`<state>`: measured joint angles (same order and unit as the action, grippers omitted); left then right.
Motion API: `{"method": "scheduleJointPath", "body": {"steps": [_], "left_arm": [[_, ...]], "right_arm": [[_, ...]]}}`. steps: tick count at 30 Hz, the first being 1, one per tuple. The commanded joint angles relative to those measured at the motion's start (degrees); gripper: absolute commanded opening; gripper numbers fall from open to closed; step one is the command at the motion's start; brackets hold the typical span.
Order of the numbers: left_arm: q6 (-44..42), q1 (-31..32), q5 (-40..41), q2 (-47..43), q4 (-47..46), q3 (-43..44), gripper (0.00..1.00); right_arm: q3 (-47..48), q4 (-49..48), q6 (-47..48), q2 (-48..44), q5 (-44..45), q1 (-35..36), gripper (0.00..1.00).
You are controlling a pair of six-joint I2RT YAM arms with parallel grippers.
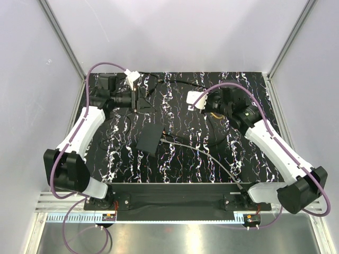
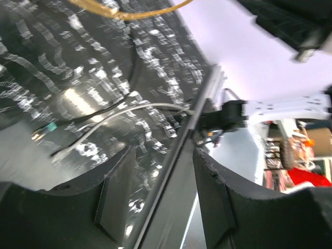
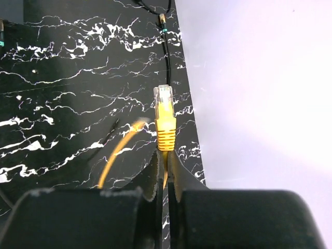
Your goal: Insert the plug into the switch port
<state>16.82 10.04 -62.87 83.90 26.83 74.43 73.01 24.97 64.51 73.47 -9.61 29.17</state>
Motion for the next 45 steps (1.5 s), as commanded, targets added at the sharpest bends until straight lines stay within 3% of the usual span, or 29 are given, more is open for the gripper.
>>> {"method": "scheduleJointPath", "body": {"steps": [1,6,12,16,25,39,45], "left_arm": [[-7.1,-1.9,5.7,-1.8,4.2,-2.1,0.53],[-7.7,-4.6,10.4,-1.6,5.9,-9.5,0.55],[-7.9,-6.0,14.9,-1.2,4.5,-17.0,0.55],[-9.0,-7.8,18.0,-0.1,4.5,-21.2,0.55],[-9.0,-10.0,20.9,4.3,3.1,-23.5,0.57],[-6.2,-10.0,20.7,9.9,-0.9,-24.7,0.58],[-6.1,-10.0,20.8,11.3,-0.9,-24.6,0.57]], "right_arm": [[2.1,-0.2,0.5,2.5,-1.2,0.2,0.00],[-3.3,4.5,-3.6,7.0,-2.8,3.0,0.00],[-7.6,4.5,-19.8,14.4,-5.8,11.4,0.00],[-9.1,0.3,-29.6,18.0,-6.4,15.5,0.00],[-8.6,-11.6,-41.6,28.4,0.5,22.2,0.00],[-11.1,-26.4,-47.7,32.0,6.8,25.6,0.00],[-11.9,-27.4,-48.0,32.1,8.0,25.6,0.00]]}}
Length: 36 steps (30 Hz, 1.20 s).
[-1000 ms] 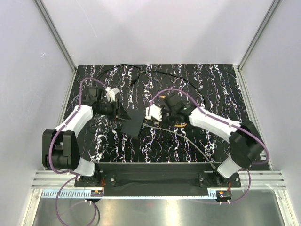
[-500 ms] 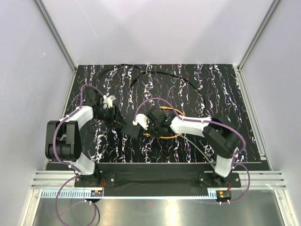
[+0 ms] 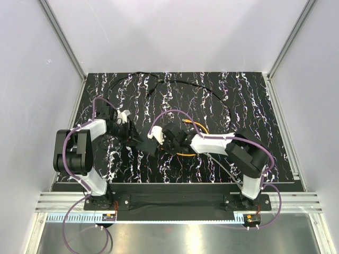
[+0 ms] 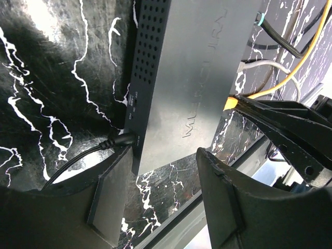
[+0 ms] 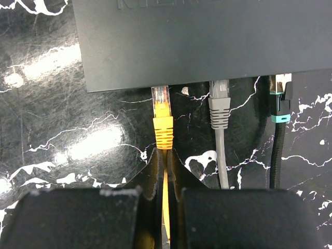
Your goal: Insert the plug into the switch port
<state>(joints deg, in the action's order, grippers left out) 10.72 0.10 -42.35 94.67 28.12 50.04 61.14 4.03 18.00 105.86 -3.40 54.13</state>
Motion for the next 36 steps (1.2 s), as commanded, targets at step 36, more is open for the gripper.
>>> {"method": "scheduleJointPath", "body": {"steps": [36], "left_arm": [[0.6,0.0,0.3,3.1,-2.4,-0.6,0.57]], "right_arm": [[-0.8,-10.6,-2.7,-1.9,-3.4,0.8,0.00]]}}
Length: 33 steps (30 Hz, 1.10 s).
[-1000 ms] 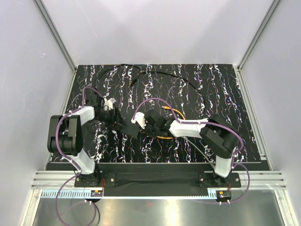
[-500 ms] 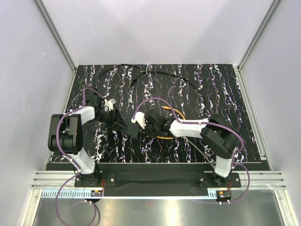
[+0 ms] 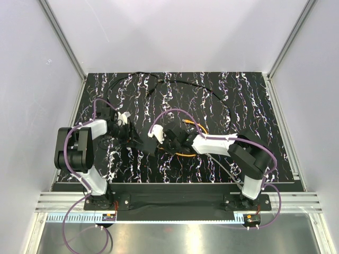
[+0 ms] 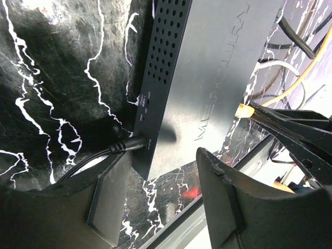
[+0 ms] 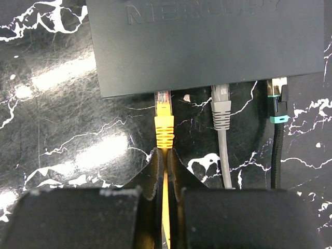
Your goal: Insert the plug into the switch port
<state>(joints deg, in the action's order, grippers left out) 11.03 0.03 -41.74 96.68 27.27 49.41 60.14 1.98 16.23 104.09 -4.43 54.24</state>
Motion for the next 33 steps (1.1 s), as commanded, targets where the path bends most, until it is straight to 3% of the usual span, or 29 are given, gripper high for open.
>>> {"method": "scheduleJointPath", "body": {"steps": [1,12,23,33], "left_arm": [[0.3,0.1,-0.4,1.2,-1.5,0.0,0.57],[-0.1,0.1,-1.6,4.0,-1.6,-0.3,0.52],[-4.9,6.3,-0.1,4.3,1.1,2.6,0.43],[-8.4,8.2,2.3,5.1,4.2,5.3,0.44]], "right_arm": [[-0.1,-10.3,-1.2,0.2,-2.3,0.8,0.00],[-1.1,-19.9,-1.8,3.6,-1.7,0.7,0.00],[1.6,-18.7,3.3,4.5,-7.2,1.0,0.00],[4.4,-12.7,11.6,4.4,-8.1,1.0,0.00]]}}
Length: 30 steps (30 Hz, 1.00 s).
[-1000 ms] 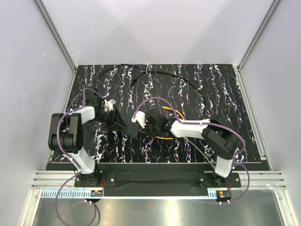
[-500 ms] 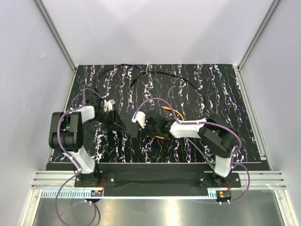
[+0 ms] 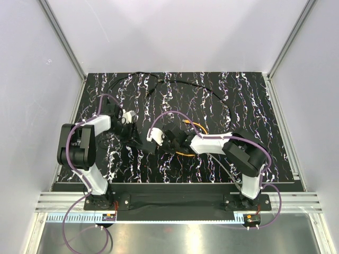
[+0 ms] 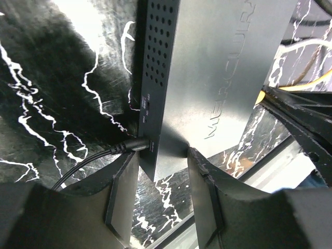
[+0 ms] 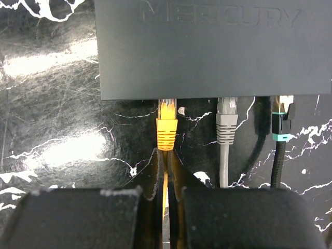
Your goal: Insert the plug into the switch port
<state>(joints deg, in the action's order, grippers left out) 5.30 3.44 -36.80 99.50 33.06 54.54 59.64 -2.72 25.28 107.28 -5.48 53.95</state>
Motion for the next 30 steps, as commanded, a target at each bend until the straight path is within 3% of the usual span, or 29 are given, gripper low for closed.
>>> {"method": "scheduleJointPath", "body": {"steps": [1,19,30], "left_arm": [[-2.7,5.3,-3.1,2.1,-1.8,0.2,0.44],[-2.8,10.4,-7.1,2.1,-1.3,1.3,0.43],[-2.1,5.4,-7.0,0.6,-1.3,2.5,0.45]], "right_arm": [[5.9,-7.7,2.1,1.3,-7.4,1.3,0.00],[15.2,-7.1,-3.9,6.0,-7.4,1.6,0.00],[3.3,-4.8,-0.7,-1.2,-5.9,-1.3,0.00]]}}
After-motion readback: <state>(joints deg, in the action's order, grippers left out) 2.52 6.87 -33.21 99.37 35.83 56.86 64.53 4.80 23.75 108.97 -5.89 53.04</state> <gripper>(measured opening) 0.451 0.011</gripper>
